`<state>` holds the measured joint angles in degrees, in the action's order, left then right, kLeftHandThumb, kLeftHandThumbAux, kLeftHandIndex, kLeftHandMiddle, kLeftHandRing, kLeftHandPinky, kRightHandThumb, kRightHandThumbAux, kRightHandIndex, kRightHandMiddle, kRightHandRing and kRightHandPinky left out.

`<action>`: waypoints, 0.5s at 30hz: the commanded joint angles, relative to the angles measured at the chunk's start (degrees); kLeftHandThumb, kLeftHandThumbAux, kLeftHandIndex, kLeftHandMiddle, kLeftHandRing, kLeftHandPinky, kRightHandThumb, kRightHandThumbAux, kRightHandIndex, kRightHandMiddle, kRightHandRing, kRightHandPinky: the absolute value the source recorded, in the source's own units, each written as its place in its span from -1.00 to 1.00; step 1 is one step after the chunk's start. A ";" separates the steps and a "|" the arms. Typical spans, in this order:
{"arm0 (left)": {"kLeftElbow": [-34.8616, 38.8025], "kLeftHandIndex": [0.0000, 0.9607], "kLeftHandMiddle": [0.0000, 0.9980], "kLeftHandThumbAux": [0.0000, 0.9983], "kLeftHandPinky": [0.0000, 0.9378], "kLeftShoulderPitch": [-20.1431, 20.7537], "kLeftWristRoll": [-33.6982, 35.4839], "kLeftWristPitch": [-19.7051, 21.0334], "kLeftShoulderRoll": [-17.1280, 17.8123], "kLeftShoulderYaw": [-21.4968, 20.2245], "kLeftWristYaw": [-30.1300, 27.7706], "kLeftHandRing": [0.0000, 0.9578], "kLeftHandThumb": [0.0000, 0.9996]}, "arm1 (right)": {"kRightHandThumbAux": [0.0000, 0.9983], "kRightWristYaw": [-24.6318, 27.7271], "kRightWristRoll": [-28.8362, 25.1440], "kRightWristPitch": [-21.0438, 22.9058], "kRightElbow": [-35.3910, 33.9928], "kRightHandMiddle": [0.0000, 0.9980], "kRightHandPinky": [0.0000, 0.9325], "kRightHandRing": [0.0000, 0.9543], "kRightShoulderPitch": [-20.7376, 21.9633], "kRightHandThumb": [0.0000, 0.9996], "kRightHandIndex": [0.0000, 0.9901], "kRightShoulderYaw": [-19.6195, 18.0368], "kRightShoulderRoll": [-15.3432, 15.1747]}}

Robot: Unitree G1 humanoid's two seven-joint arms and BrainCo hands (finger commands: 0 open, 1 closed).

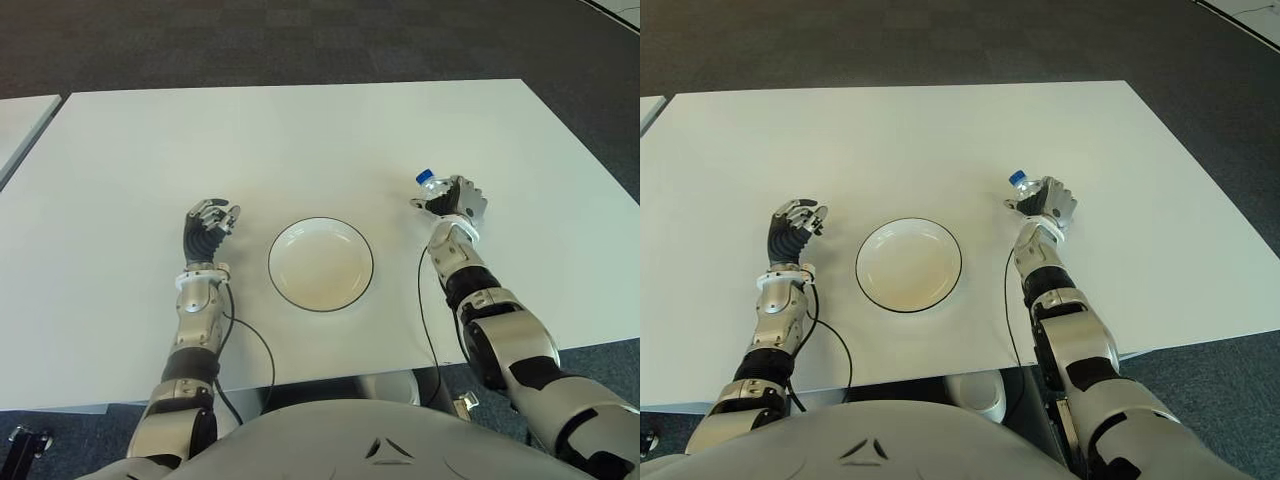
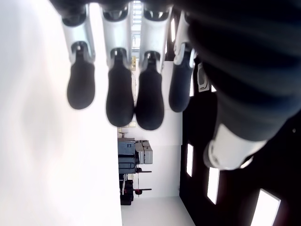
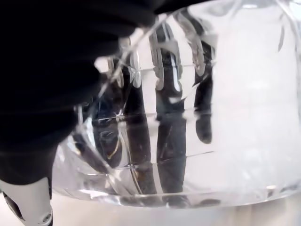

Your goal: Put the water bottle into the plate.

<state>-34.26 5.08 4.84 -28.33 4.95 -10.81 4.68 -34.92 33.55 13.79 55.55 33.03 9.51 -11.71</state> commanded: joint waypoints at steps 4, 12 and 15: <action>0.55 -0.09 0.36 0.42 0.38 -1.22 -0.10 0.92 -0.48 -0.34 0.16 0.39 0.42 | 0.45 -3.61 -0.44 -4.22 -3.53 0.60 0.80 0.71 -7.01 0.40 -0.12 2.13 1.41; 0.46 -0.09 0.36 0.42 0.38 -1.24 -0.51 1.34 -0.34 -0.20 0.39 0.38 0.42 | 0.45 -3.22 0.35 -4.88 -22.85 0.64 0.82 0.74 -10.52 0.40 -0.11 3.04 2.29; 0.37 -0.09 0.36 0.42 0.38 -1.20 -0.90 1.64 -0.20 -0.10 0.70 0.39 0.42 | 0.45 -1.21 0.68 -5.04 -33.38 0.66 0.83 0.76 -12.98 0.40 -0.11 3.76 2.95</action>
<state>-33.78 4.11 4.74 -28.01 4.79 -10.84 4.76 -38.93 34.12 8.71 35.72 23.43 11.95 -10.72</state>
